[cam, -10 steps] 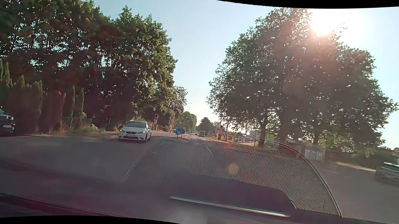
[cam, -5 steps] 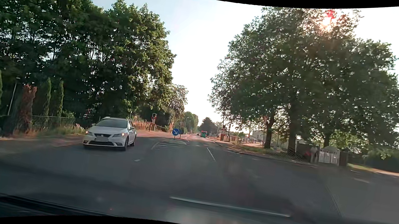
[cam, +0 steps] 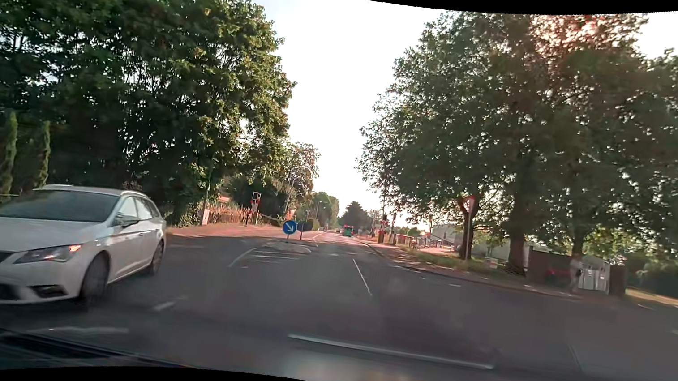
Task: Follow the waypoints while adhering to traffic rules and regulations
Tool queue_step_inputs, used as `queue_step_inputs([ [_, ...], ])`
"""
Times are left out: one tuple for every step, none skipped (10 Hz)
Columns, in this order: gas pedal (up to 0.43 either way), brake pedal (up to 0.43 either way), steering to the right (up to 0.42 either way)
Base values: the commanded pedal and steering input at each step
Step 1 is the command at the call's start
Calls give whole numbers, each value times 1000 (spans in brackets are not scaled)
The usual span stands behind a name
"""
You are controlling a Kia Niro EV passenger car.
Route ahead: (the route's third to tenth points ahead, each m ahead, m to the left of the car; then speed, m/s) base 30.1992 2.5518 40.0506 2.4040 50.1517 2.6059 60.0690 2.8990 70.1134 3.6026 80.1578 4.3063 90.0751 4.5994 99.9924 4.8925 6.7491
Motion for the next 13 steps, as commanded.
queue_step_inputs([
  [319,0,-11],
  [319,0,-11],
  [311,0,-10],
  [299,0,-10],
  [299,0,-9],
  [287,0,-9],
  [287,0,-9],
  [287,0,-8],
  [287,0,-8],
  [280,0,-9],
  [280,0,-9],
  [280,0,-8],
  [280,0,-8],
])
